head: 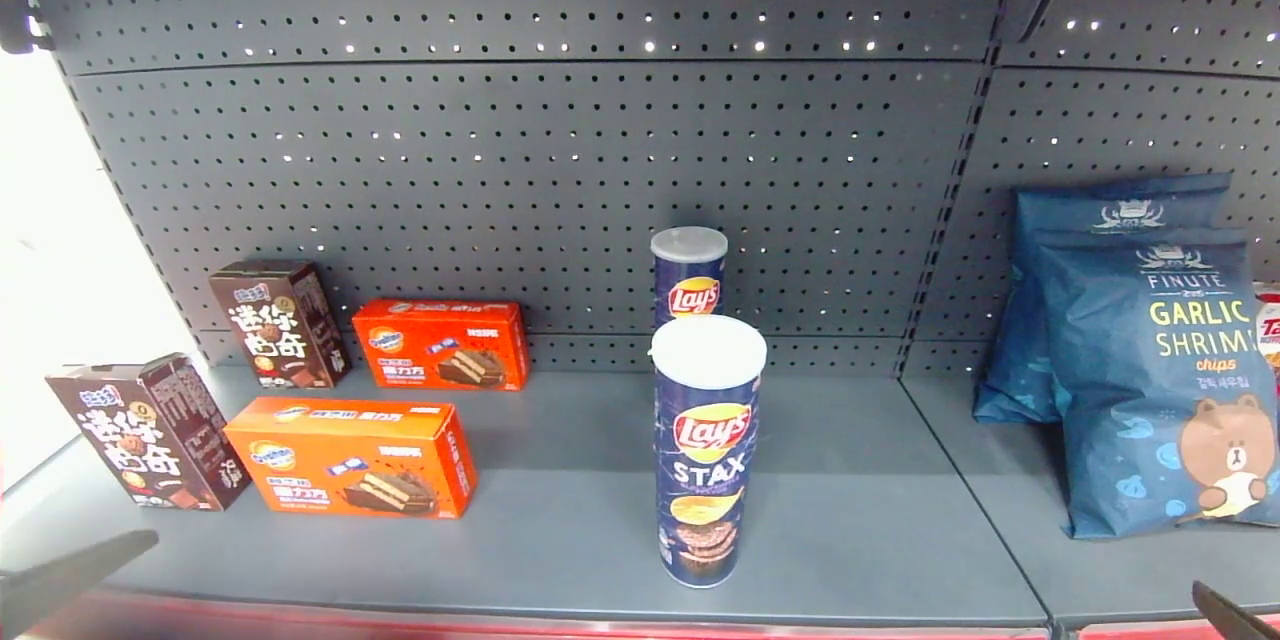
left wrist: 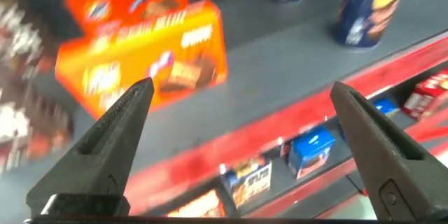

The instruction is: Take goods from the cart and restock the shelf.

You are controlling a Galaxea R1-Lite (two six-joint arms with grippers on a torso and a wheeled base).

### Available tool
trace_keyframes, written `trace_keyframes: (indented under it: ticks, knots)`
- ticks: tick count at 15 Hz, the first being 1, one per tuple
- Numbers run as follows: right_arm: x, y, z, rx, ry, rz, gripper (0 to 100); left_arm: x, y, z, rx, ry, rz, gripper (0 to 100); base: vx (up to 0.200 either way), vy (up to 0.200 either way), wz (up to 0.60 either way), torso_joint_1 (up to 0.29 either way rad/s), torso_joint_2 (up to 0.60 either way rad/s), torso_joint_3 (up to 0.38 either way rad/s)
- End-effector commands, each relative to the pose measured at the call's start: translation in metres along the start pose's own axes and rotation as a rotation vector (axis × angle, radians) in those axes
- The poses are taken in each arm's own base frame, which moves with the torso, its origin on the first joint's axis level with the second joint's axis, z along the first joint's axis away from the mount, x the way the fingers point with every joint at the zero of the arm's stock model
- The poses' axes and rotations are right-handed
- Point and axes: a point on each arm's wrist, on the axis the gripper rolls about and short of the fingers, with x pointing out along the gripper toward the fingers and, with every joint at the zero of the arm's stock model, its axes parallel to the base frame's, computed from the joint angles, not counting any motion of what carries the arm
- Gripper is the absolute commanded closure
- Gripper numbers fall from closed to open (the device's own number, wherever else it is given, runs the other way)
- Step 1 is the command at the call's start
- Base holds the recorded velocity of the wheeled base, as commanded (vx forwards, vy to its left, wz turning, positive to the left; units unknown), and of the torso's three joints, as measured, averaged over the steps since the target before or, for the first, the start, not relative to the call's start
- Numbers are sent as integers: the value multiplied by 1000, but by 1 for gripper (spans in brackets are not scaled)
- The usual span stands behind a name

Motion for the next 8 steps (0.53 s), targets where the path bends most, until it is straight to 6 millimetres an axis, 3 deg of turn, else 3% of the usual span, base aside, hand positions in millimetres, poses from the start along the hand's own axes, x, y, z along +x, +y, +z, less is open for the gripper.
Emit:
trace_keyframes:
  ticks: [1, 4, 8]
  knots:
    - [-23, 0, -32, 28, -98, -118, 0, -24, -15, -38, 9, -48, 93, 0, 0, 0, 0, 0, 0, 0]
    - [-43, 5, -59, 36, -133, -157, 0, -41, -25, -52, 8, -44, 109, 0, 0, 0, 0, 0, 0, 0]
    - [-53, 4, -61, 94, -176, -266, 0, -54, -31, -56, 13, -59, 119, 0, 0, 0, 0, 0, 0, 0]
